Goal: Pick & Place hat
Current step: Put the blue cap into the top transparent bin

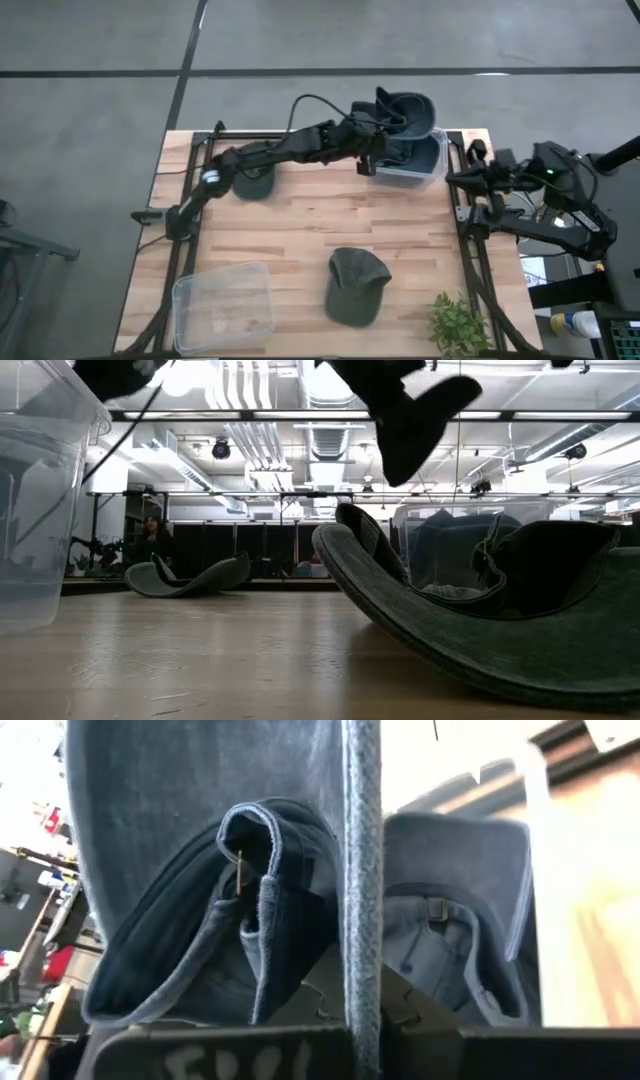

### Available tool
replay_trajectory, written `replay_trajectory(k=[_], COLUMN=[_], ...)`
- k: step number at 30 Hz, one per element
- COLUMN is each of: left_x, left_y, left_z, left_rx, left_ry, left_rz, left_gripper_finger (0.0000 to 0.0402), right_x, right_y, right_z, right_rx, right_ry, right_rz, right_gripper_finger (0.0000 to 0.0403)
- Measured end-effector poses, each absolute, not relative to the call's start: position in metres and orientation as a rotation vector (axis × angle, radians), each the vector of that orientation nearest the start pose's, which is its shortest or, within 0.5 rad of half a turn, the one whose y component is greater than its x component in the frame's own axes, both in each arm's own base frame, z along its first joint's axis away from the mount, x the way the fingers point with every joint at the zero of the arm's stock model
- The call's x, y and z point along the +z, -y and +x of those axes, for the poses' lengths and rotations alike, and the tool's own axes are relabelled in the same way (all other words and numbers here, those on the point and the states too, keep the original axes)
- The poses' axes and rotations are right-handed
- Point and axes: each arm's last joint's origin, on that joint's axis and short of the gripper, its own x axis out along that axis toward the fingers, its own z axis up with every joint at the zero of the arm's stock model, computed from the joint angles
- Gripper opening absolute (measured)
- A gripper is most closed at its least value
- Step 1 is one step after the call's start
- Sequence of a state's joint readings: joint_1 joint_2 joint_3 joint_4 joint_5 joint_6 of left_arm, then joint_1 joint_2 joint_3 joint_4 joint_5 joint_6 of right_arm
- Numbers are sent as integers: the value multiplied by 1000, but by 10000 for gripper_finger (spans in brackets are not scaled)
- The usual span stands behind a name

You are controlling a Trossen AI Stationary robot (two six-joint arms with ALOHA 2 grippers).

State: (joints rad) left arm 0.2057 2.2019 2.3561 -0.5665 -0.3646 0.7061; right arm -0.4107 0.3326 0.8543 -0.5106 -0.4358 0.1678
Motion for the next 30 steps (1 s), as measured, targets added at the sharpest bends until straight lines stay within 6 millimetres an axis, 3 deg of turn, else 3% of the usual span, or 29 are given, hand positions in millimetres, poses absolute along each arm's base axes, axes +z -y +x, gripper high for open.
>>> replay_trajectory(k=[5, 13, 17, 23, 30], left_x=[346, 336, 328, 293, 272], left_y=[-115, -117, -116, -116, -118], left_z=[497, 506, 513, 527, 535], left_rx=[402, 392, 381, 340, 344], left_ry=[-629, -591, -561, -637, -661], left_rz=[792, 779, 766, 787, 797], left_gripper_finger=[0, 0, 0, 0, 0], right_x=[366, 358, 351, 338, 334], right_y=[-4, -14, -11, -7, -5], right_z=[24, 2, 5, 15, 20], right_rx=[75, 66, 36, 24, 25], right_ry=[96, 129, 85, 38, 32], right_rz=[68, 20, 23, 37, 65], right_gripper_finger=[8, 8, 8, 8, 8])
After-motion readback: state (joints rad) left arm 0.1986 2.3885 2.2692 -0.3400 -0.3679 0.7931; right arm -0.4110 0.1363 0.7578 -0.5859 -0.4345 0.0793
